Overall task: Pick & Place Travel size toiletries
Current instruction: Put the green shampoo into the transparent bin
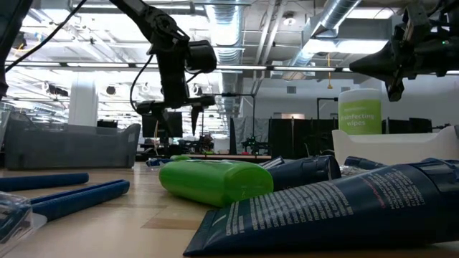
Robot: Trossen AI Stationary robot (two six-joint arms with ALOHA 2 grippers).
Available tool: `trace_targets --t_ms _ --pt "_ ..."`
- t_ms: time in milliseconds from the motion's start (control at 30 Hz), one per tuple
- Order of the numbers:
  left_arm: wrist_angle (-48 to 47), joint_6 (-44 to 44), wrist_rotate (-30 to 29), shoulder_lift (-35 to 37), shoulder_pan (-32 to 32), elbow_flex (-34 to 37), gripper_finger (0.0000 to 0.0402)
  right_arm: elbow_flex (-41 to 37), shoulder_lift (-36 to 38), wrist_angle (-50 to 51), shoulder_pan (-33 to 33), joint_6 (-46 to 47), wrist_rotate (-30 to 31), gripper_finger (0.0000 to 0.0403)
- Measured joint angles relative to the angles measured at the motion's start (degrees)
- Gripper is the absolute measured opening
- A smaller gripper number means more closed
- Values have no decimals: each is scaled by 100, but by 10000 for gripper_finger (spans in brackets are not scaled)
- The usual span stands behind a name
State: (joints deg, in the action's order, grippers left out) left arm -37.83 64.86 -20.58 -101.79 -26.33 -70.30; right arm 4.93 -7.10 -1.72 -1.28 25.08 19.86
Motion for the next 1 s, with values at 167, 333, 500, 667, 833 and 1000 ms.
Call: trace_targets --t_ms 167,333,500,667,833,1000 --pt "37 16 74 -197 0 2 250 0 1 0 0 0 0 0" --pt "52 16 98 -450 -2 4 250 0 1 2 2 0 -2 0" --pt "81 36 181 -607 0 4 250 0 -1 1 1 0 -2 0" --pt "75 160 194 -607 0 7 250 0 1 1 1 0 -2 0" --pt "97 459 427 -604 2 83 246 0 1 2 0 0 -4 0" --pt "139 684 503 -604 -20 323 226 0 1 1 1 0 -4 0"
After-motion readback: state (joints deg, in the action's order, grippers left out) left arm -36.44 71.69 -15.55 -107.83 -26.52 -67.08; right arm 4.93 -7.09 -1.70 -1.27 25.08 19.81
